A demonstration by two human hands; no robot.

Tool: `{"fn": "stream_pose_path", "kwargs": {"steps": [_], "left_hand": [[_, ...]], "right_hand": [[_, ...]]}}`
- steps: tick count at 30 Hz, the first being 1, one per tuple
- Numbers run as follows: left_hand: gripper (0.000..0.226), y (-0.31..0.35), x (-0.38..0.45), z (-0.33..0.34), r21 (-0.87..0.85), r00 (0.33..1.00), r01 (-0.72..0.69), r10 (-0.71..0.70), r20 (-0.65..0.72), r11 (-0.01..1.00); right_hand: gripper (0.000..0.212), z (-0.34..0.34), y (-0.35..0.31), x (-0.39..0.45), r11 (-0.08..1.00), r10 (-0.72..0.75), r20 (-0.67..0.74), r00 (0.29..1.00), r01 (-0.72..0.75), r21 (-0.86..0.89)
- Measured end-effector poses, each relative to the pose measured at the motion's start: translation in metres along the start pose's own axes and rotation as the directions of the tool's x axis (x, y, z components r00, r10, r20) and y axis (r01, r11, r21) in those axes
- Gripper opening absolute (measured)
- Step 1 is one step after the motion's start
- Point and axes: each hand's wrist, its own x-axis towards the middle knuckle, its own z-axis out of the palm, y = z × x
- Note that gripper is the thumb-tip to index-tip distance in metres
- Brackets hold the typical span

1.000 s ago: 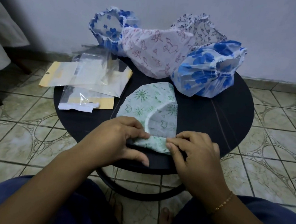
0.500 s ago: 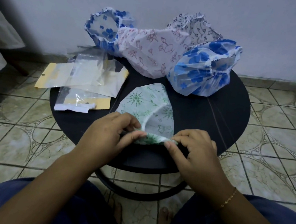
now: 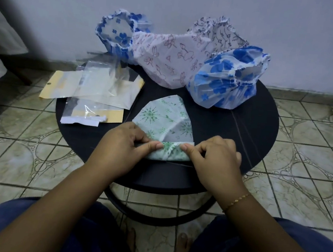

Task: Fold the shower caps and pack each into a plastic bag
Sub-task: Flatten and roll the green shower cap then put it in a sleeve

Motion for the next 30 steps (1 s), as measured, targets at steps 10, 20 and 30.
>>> {"fn": "stream_pose_path", "kwargs": {"steps": [10,20,30], "left_hand": [[0.024,-0.007,0.001,0.007,0.278,0.874,-0.453,0.484,-0.049,0.847],[0.045,-0.013,0.000,-0.006,0.032,0.980,-0.195,0.193,0.052,0.980],[0.038,-0.010,-0.001,-0.003,0.010,0.986,-0.149,0.149,-0.078,0.989]], "right_hand": [[0.018,0.007,0.004,-0.002,0.977,-0.210,-0.163,0.964,0.211,-0.014],[0.055,-0.011,0.018,-0.007,0.959,-0.262,0.054,0.964,0.266,-0.094],[0.029,-0.011,0.015,-0.002,0.975,-0.093,0.013,0.996,0.088,0.204]]}}
